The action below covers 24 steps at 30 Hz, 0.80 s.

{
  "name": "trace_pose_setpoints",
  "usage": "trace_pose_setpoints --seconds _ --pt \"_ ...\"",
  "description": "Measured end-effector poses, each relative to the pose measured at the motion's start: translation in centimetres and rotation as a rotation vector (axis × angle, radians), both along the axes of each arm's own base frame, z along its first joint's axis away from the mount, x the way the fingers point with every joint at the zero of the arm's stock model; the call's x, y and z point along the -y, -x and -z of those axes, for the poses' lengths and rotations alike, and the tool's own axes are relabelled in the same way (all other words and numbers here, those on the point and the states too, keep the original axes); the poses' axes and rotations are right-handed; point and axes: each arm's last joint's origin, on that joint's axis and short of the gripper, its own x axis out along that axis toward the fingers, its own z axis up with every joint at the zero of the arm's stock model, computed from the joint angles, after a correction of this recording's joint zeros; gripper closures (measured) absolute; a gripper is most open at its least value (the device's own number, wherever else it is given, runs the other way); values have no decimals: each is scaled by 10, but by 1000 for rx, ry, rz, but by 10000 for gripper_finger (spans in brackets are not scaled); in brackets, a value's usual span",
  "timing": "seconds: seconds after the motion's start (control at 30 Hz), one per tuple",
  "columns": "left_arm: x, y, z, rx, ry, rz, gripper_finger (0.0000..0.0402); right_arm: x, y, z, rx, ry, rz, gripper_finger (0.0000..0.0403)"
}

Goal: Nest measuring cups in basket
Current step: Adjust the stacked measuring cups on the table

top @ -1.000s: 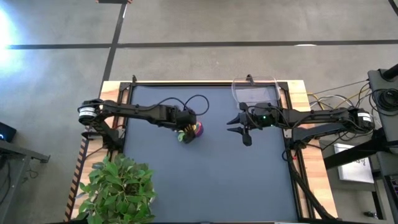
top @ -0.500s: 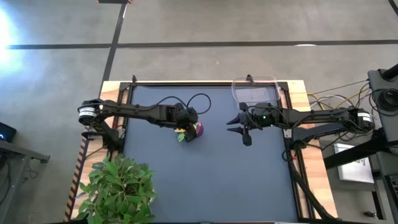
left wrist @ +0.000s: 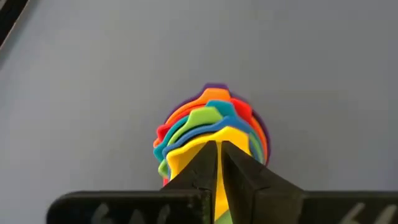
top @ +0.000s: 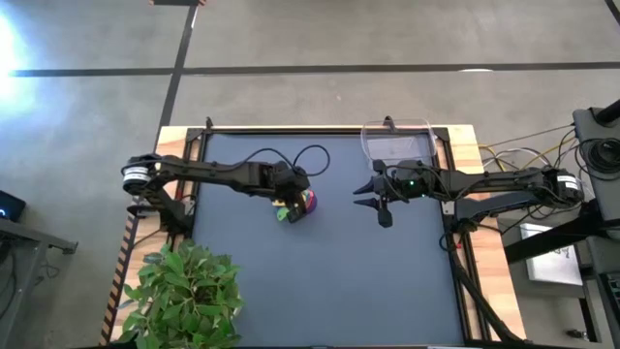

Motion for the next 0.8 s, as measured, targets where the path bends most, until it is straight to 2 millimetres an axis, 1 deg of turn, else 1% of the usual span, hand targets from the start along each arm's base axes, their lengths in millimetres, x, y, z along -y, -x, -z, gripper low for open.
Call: trace_pose_setpoints --seconds 0.13,0.33,0.4,0.6,0.8 --pt "-1 -6 7 2 16 29 400 0 0 0 0 1 0 291" --pt "-4 -15 30 -46 42 38 401 0 0 1 -2 0 1 291" --pt "-5 -17 34 -47 42 37 401 0 0 1 -3 0 1 291" --pt "-6 -17 32 -39 41 34 401 0 0 1 -4 0 1 291" --pt "-5 -10 12 13 33 38 401 0 0 1 -4 0 2 291"
